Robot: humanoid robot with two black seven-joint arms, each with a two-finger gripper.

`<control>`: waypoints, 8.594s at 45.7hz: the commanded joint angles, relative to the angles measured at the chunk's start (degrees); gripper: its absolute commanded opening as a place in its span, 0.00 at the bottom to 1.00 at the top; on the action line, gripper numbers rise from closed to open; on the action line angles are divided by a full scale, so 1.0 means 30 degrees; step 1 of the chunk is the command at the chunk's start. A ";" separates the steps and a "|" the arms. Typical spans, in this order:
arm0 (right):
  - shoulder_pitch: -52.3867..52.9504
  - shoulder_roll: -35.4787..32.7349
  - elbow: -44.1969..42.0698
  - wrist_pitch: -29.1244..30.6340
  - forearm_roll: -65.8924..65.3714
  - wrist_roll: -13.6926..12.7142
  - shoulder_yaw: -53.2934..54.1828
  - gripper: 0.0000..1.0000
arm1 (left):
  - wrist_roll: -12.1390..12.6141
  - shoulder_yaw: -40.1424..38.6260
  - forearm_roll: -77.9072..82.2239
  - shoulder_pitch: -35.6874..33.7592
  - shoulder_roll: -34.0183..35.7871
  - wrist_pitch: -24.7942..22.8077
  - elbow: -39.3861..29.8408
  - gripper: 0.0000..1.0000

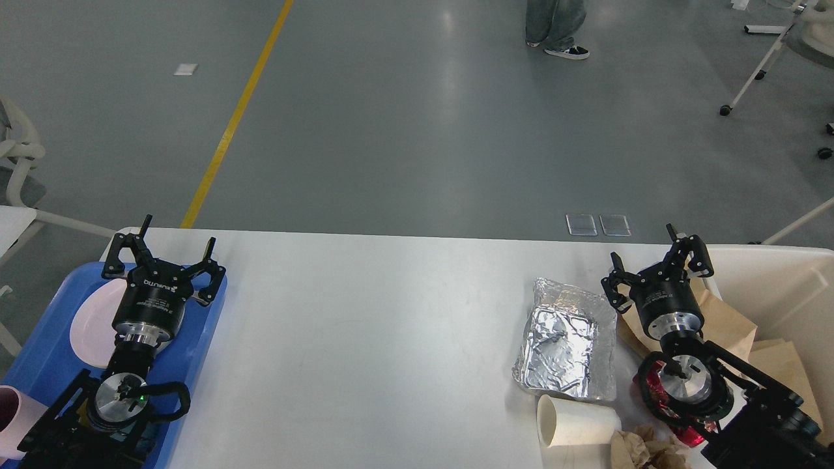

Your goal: Tidy desktop

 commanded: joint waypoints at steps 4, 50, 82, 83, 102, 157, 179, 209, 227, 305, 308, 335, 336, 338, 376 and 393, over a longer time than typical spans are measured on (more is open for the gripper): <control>0.0008 0.0000 0.0006 0.0000 0.0000 0.0001 0.0000 1.00 | -0.0213 0.0228 -0.0114 -0.0021 0.0006 -0.0171 0.0037 0.96; -0.0021 0.0000 0.0006 0.0000 0.0000 -0.0028 0.0000 1.00 | -0.0155 0.0462 -0.0144 -0.0021 0.0006 -0.0200 0.0008 0.96; 0.1942 -0.3106 -0.1780 0.0351 0.0293 -0.1259 0.0557 1.00 | -0.0155 0.0462 -0.0144 -0.0021 0.0006 -0.0229 0.0008 0.96; 0.1942 -0.3077 -0.1868 0.0410 0.0293 -0.1288 0.0557 1.00 | -0.0155 0.0462 -0.0144 -0.0021 0.0006 -0.0200 0.0008 0.96; 0.1532 -0.2198 -0.1547 0.0645 0.0264 -0.3544 0.0381 1.00 | -0.0155 0.0462 -0.0144 -0.0021 0.0006 -0.0200 0.0008 0.96; 1.6289 -0.7091 -0.1020 0.2226 0.0293 -0.3368 -2.4712 1.00 | -0.0155 0.0462 -0.0144 -0.0021 0.0006 -0.0229 0.0008 0.96; 2.9945 0.1432 0.1850 1.1444 0.1084 -0.3748 -4.2976 1.00 | -0.0155 0.0462 -0.0144 -0.0021 0.0006 -0.0200 0.0037 0.96; 4.0936 0.2608 1.4390 1.5117 0.1172 -1.2861 -4.2627 1.00 | -0.0155 0.0462 -0.0144 -0.0021 0.0006 -0.0200 0.0037 0.96; 4.0762 0.1875 1.4010 1.3362 0.1318 -1.2130 -4.3914 1.00 | -0.0155 0.0462 -0.0144 -0.0021 0.0006 -0.0200 0.0037 0.96; 1.1406 -0.1201 -0.6967 0.1847 0.1289 -1.0370 -3.5976 0.97 | -0.0155 0.0462 -0.0144 -0.0050 0.0006 -0.0200 0.0037 0.96; 1.1317 -0.1172 -0.6967 0.1729 0.1318 -1.0370 -3.5976 0.80 | -0.0155 0.0462 -0.0144 -0.0050 0.0006 -0.0200 0.0037 0.96; 1.1083 -0.0908 -0.6644 0.1700 0.1611 -1.0868 -3.5302 0.00 | -0.0155 0.0462 -0.0144 -0.0050 0.0006 -0.0200 0.0008 0.96; 1.1083 -0.0937 -0.6644 0.1699 0.1611 -1.0955 -3.5302 0.00 | -0.0155 0.0462 -0.0144 -0.0050 0.0006 -0.0200 0.0037 0.96; 1.1141 -0.0938 -0.6644 0.1699 0.1611 -1.1131 -3.5273 0.00 | -0.0155 0.0462 -0.0144 -0.0050 0.0006 -0.0200 0.0037 0.96; 2.3468 -0.4395 0.1378 0.7995 0.1201 -1.3329 -4.1186 0.00 | -0.0125 0.0462 -0.0144 -0.0050 0.0006 -0.0200 0.0037 0.96; 3.3112 -0.4189 0.9612 1.1074 0.0820 -1.3300 -4.6142 0.00 | -0.0125 0.0462 -0.0144 -0.0050 0.0006 -0.0229 0.0037 0.96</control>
